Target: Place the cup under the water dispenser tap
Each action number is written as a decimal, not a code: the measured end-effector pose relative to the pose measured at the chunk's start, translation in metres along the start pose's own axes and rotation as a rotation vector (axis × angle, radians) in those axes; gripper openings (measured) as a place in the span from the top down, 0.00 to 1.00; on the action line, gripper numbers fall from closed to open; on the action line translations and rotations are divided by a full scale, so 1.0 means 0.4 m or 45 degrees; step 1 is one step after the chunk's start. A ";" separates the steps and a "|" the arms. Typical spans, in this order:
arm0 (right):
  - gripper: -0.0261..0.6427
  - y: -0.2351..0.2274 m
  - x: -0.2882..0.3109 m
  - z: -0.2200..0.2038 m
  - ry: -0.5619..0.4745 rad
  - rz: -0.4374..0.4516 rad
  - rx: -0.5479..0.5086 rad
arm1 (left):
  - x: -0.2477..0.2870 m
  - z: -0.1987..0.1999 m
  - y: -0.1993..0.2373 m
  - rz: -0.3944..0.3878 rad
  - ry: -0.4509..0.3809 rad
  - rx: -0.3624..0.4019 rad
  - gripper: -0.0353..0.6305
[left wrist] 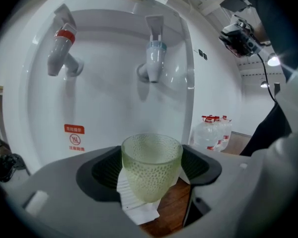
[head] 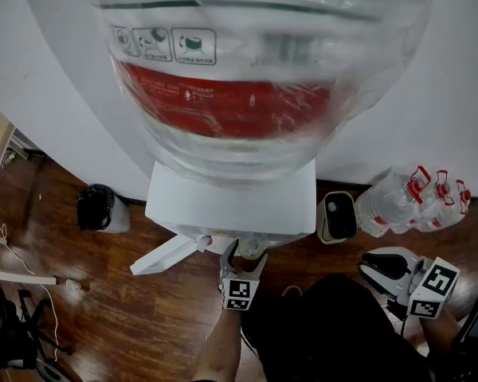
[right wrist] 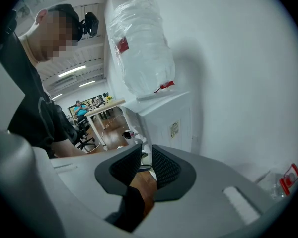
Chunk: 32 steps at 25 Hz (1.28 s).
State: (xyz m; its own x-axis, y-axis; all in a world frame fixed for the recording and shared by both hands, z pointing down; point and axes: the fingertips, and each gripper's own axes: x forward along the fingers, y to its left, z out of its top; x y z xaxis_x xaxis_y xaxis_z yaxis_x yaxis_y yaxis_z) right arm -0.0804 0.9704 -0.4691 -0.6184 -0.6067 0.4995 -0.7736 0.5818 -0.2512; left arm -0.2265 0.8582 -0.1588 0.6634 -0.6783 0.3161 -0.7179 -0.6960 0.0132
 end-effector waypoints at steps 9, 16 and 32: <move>0.81 0.056 -0.062 0.071 0.040 0.038 0.034 | -0.055 0.019 -0.020 -0.027 0.162 -0.065 0.14; 0.81 0.153 -0.126 0.229 -0.020 0.107 0.070 | -0.307 0.264 -0.102 -0.025 0.083 -0.139 0.41; 0.79 0.321 -0.242 0.352 -0.317 0.096 0.139 | -0.694 0.913 -0.159 -0.177 -0.426 -0.200 0.91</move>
State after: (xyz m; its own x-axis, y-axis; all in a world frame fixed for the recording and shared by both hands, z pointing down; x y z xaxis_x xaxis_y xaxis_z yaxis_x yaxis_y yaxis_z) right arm -0.1394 1.0276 -0.6663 -0.6794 -0.6862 0.2599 -0.7259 0.5769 -0.3744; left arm -0.2881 1.0047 -0.5941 0.7701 -0.6374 -0.0255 -0.6227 -0.7598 0.1870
